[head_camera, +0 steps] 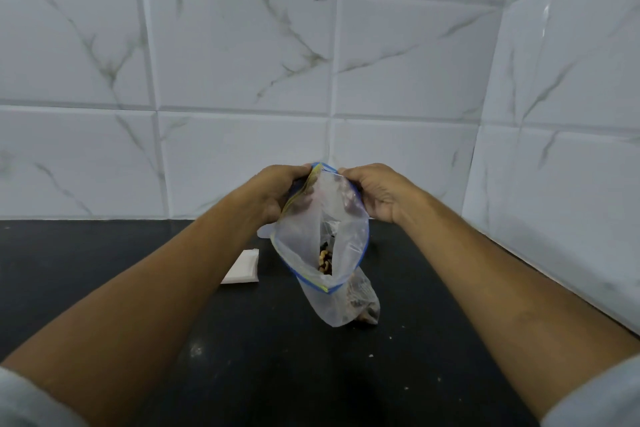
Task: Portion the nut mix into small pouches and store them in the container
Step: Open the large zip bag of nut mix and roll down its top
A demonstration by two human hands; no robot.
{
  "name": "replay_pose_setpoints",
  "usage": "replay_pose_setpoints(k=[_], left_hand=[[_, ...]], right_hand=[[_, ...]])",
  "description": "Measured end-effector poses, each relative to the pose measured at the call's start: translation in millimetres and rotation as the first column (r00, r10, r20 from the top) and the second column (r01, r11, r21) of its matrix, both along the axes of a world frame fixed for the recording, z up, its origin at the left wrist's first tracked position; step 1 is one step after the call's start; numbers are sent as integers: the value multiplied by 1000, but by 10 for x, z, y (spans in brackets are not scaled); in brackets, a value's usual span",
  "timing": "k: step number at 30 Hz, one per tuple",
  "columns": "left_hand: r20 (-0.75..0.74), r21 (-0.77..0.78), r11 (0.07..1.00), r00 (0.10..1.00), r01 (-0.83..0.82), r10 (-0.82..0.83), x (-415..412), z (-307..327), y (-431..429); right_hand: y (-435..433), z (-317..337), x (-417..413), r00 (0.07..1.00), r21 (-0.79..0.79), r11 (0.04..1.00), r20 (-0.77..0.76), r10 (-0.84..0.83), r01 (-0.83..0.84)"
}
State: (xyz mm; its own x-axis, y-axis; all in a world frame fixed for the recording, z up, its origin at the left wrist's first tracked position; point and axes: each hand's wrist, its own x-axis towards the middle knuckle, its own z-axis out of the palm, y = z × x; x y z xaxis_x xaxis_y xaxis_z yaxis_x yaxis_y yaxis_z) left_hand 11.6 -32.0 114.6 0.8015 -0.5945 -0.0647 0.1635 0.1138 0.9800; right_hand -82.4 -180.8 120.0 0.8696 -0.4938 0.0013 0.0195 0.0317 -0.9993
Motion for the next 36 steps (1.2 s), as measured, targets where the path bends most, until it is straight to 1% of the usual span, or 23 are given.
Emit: replay_pose_setpoints(k=[1, 2, 5, 8, 10, 12, 13, 16, 20, 22, 25, 28, 30, 32, 34, 36], left_hand=[[-76, -15, 1000, 997, 25, -26, -7, -11, 8], [-117, -21, 999, 992, 43, -45, -4, -30, 8], [-151, -20, 996, 984, 91, -93, -28, -82, 4], [-129, -17, 995, 987, 97, -98, -63, -106, -12], [-55, 3, 995, 993, 100, -100, -76, -109, -30], [14, 39, 994, 994, 106, -106, -83, -101, -34], [25, 61, 992, 993, 110, -112, -85, -92, -22], [7, 113, 985, 992, 127, -129, -31, -74, 13], [-75, 59, 987, 986, 153, -148, -48, -34, 42], [-128, 4, 981, 973, 195, -193, -87, -33, 40], [-164, -45, 973, 959, 226, -231, -89, -52, 48], [-88, 11, 969, 965, 247, -245, 1, -102, 24], [35, 101, 974, 978, 203, -208, 61, -146, -11], [158, 121, 980, 972, 155, -174, 56, -158, -26], [277, 95, 987, 949, 128, -150, 43, -153, -25], [422, 115, 986, 893, 118, -156, 15, -138, -9]], right_hand=[[2, -20, -11, 1000, 40, 999, -8, 17, -17], [-1, -45, -22, 999, 72, 997, -13, 31, -30], [-26, -121, -53, 997, 109, 991, -25, 78, -75], [-60, -145, -118, 984, 147, 973, -7, 180, -177], [-68, -142, -150, 977, 141, 967, 11, 213, -213], [-73, -113, -152, 981, 147, 970, 33, 192, -195], [-83, -91, -139, 983, 166, 969, 48, 178, -183], [-127, -48, -107, 990, 197, 970, 53, 133, -141], [-111, -93, -78, 989, 187, 972, -16, 145, -140], [-96, -104, -90, 989, 157, 978, -30, 145, -139], [-107, -96, -121, 979, 131, 972, -38, 202, -195], [-136, -90, -131, 974, 164, 963, -43, 222, -212], [-137, -77, -134, 967, 233, 940, 4, 254, -248], [-168, -97, -88, 965, 262, 930, 24, 260, -257], [-183, -109, -29, 976, 249, 945, 20, 215, -213], [-157, -95, -29, 986, 214, 962, 43, 164, -169]])
